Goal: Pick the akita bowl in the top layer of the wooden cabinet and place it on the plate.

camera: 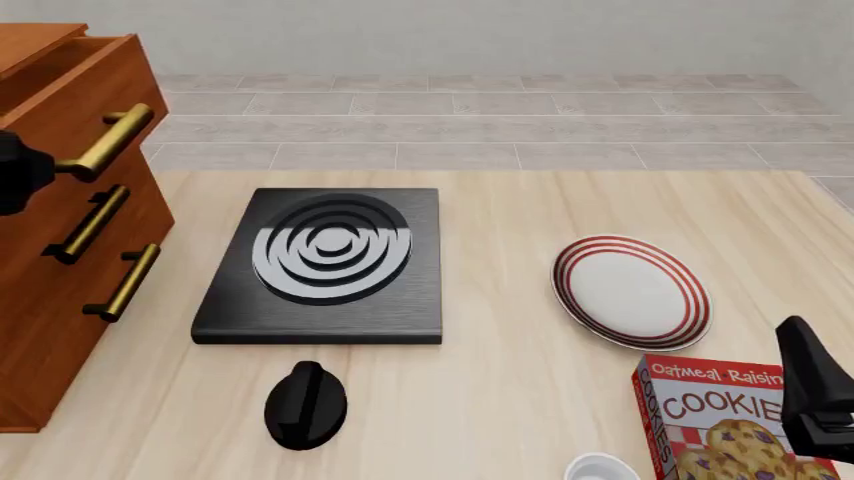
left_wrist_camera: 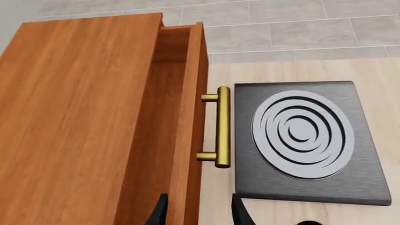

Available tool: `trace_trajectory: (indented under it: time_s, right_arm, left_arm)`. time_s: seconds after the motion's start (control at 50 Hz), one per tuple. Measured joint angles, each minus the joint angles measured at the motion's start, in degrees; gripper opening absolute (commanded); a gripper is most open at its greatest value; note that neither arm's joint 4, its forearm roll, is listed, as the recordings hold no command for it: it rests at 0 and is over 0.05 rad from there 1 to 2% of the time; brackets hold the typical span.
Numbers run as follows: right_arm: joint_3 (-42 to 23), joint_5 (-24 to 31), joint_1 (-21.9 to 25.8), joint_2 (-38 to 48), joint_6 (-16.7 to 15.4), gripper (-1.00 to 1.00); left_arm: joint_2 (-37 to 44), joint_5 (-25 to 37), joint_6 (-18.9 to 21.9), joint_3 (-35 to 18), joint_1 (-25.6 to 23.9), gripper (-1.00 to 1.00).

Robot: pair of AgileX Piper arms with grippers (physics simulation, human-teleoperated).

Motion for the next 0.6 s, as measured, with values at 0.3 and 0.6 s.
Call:
trace_trajectory:
  time_s: [0.3, 0.6]
  right_arm:
    - [-0.02, 0.01, -0.06, -0.01, 0.04, 1.0]
    - [-0.02, -0.02, -0.14, -0.01, 0.06, 1.0]
  left_arm:
    - [0.39, 0.45, -0.8, -0.4, -1.17, 1.0]
    - [1.26, 0.95, -2.43, -1.09, -3.07, 1.0]
